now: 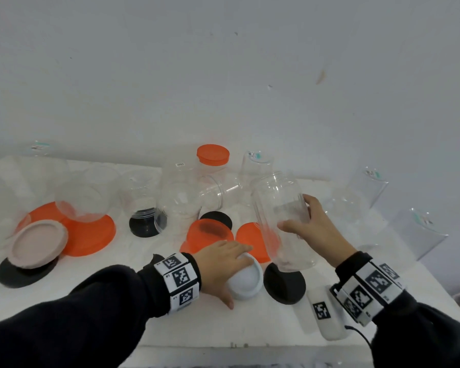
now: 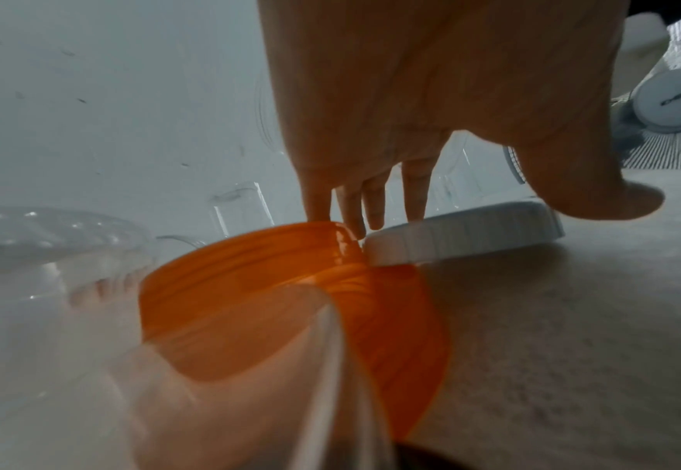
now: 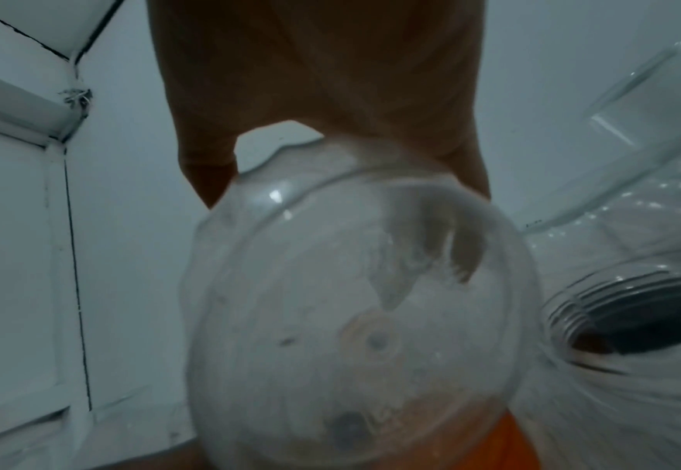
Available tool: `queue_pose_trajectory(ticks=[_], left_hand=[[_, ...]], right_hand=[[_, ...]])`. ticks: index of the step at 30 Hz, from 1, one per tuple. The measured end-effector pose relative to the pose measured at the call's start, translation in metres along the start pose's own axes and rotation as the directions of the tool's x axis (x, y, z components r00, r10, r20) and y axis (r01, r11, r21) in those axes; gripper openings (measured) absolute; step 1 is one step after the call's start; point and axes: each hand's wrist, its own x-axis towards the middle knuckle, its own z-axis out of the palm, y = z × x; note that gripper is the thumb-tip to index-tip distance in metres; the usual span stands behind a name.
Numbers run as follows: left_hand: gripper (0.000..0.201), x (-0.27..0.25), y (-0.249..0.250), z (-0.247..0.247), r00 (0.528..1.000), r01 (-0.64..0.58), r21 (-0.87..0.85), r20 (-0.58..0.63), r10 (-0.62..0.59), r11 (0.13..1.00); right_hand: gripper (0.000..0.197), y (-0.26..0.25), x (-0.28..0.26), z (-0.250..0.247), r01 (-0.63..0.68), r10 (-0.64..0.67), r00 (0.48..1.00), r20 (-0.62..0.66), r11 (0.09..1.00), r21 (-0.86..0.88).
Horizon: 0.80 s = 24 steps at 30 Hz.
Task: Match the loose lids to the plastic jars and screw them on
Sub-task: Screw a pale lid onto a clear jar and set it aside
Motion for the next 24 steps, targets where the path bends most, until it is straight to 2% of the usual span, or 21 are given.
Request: queue_pose_trajectory(ticks=[4, 6, 11, 14, 16, 18, 19, 24], left_hand=[[0.095, 0.010, 0.006, 0.001, 0.999, 0.031, 0.069, 0.040, -0.034, 0.997], [0.089, 0.014, 0.008, 0.001, 0.999, 0.043, 0.042, 0.021, -0.043, 0.998], [0.086, 0.008, 0.010, -0.007, 0.989, 0.144, -0.254, 0.005, -0.148, 0.956], [0.086, -0.006, 0.007, -0.017, 0.974, 0.170, -0.370, -0.075, -0.212, 0.913], [0.089, -0.017, 0.003, -0.024, 0.957, 0.190, -0.425, -0.123, -0.264, 0.885], [0.084, -0.029, -0.004, -0.029, 0.938, 0.206, -0.503, -0.142, -0.316, 0.839], [0.081, -0.035, -0.008, -0.030, 0.927, 0.212, -0.534, -0.156, -0.342, 0.819], [0.092, -0.065, -0.020, -0.050, 0.818, 0.290, -0.640, -0.219, -0.531, 0.711]], right_hand=[[0.076, 0.005, -0.001, -0.001, 0.017, -0.021, 0.999, 0.032, 0.992, 0.122], [0.076, 0.009, -0.001, -0.001, 0.014, -0.027, 0.997, 0.072, 0.984, 0.179], [0.086, 0.020, -0.003, -0.007, 0.025, -0.066, 0.980, 0.186, 0.976, 0.215], [0.093, 0.028, -0.007, -0.008, 0.023, -0.078, 0.978, 0.195, 0.963, 0.269], [0.085, 0.030, -0.010, -0.009, 0.053, -0.112, 0.975, 0.190, 0.955, 0.292], [0.070, 0.028, -0.016, -0.008, 0.095, -0.155, 0.971, 0.180, 0.948, 0.304], [0.068, 0.028, -0.019, -0.006, 0.100, -0.161, 0.970, 0.179, 0.946, 0.309], [0.076, 0.033, -0.026, 0.013, 0.106, -0.162, 0.965, 0.206, 0.960, 0.259]])
